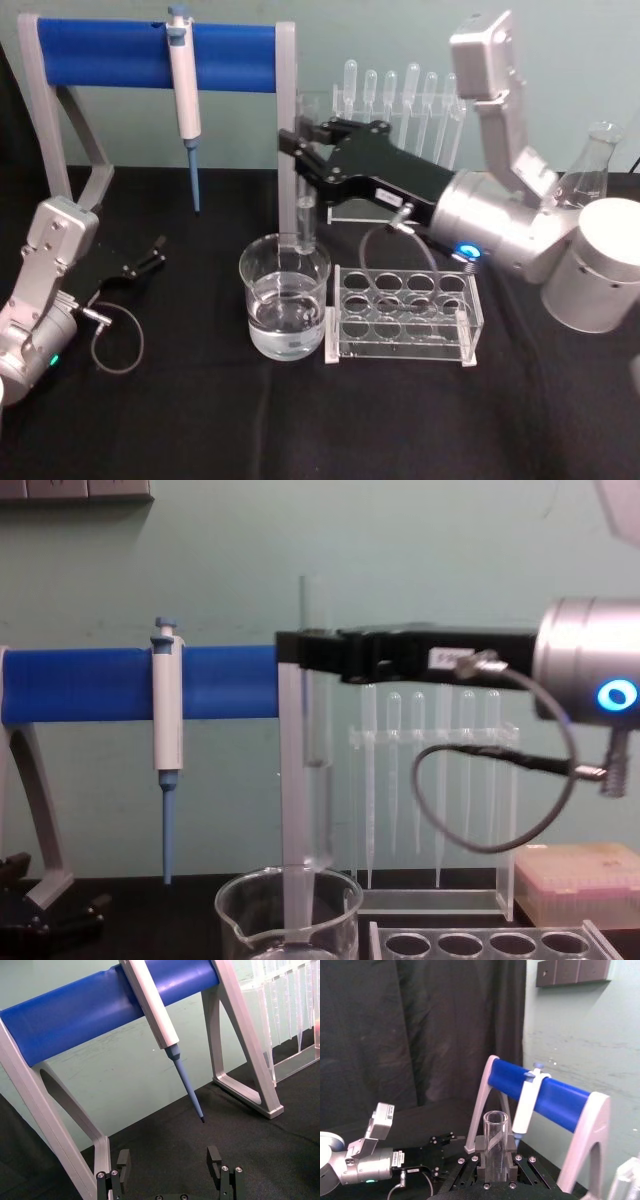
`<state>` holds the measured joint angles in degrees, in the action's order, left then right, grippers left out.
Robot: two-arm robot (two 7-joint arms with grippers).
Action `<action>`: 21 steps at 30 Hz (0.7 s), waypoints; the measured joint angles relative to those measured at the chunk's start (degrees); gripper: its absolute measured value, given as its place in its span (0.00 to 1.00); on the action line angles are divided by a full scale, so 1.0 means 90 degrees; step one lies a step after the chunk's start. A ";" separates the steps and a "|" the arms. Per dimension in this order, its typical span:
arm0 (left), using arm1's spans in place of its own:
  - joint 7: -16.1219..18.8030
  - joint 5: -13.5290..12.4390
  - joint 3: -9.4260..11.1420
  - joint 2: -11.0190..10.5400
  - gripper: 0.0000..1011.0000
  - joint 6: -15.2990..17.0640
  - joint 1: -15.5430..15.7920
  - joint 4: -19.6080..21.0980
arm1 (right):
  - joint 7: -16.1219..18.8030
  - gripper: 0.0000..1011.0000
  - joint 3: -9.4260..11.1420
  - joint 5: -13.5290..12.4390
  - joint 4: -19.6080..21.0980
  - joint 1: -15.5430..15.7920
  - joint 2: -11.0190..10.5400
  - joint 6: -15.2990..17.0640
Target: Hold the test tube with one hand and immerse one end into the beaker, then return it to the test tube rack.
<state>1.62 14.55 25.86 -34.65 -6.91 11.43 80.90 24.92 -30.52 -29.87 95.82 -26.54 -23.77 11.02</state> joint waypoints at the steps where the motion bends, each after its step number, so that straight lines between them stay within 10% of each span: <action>1: 0.0000 0.0000 0.0000 0.0000 0.99 0.0000 0.0000 0.0000 | 0.0037 0.22 -0.0043 0.0015 -0.0099 -0.0027 0.0056 -0.0059; 21: 0.0000 0.0000 -0.0001 0.0000 0.99 0.0000 0.0000 0.0000 | 0.0662 0.22 -0.0351 0.0275 -0.1616 0.0188 0.0494 -0.1174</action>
<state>1.62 14.55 25.86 -34.65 -6.91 11.43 80.90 30.87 -33.68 -27.40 81.27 -24.85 -19.33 0.45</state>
